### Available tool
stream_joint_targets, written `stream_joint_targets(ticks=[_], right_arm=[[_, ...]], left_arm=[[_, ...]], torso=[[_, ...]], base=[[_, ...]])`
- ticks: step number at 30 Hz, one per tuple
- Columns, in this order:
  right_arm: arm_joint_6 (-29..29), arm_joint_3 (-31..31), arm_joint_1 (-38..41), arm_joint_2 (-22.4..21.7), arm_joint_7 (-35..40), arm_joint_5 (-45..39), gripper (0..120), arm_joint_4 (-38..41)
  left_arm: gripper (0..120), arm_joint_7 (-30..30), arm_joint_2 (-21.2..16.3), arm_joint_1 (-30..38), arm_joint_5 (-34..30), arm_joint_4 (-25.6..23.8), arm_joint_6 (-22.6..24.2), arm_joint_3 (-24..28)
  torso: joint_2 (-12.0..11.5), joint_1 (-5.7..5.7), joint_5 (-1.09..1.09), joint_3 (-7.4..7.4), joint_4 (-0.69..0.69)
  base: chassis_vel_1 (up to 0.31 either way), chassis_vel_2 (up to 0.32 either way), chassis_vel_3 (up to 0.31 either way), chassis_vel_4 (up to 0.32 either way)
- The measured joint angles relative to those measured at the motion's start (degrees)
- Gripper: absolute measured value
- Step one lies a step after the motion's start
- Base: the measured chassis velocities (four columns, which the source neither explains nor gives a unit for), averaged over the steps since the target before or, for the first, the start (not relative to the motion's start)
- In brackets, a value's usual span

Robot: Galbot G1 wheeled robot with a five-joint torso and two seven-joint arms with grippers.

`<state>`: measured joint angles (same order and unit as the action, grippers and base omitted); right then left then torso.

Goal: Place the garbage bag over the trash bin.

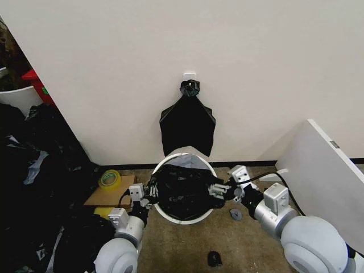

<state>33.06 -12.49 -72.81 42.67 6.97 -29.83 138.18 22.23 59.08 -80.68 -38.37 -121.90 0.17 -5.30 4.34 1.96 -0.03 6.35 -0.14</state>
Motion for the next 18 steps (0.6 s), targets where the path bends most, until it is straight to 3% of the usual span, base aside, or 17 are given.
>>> stream_joint_targets(ticks=[9,18], right_arm=[[-3.85,1.96,0.09,0.73,-2.18,11.31,59,-5.64],[-4.71,2.44,0.02,1.23,-2.22,13.21,29,-8.05]], left_arm=[[4,-0.30,-0.42,0.12,0.00,-0.71,0.27,0.87],[4,-0.45,-0.35,0.09,-0.05,-1.09,0.37,1.05]], torso=[[0.00,0.00,0.00,0.00,-0.01],[0.00,0.00,0.00,0.00,0.00]], base=[[0.000,0.000,0.000,0.000],[0.000,0.000,0.000,0.000]])
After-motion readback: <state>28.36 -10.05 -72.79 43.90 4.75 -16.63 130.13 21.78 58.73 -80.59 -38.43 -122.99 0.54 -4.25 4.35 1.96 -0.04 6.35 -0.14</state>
